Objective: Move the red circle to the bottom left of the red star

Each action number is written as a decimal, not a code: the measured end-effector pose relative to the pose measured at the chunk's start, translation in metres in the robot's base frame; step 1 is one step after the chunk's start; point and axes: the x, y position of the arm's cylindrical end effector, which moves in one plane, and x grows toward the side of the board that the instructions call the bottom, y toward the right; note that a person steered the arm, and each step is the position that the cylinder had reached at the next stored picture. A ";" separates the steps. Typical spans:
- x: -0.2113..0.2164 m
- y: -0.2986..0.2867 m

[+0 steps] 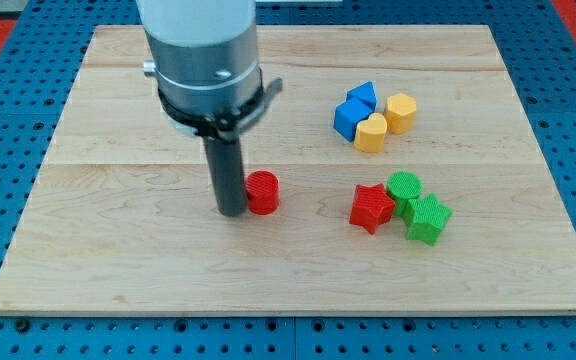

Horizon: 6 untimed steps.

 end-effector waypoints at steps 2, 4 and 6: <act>-0.004 0.046; 0.015 -0.007; 0.019 0.091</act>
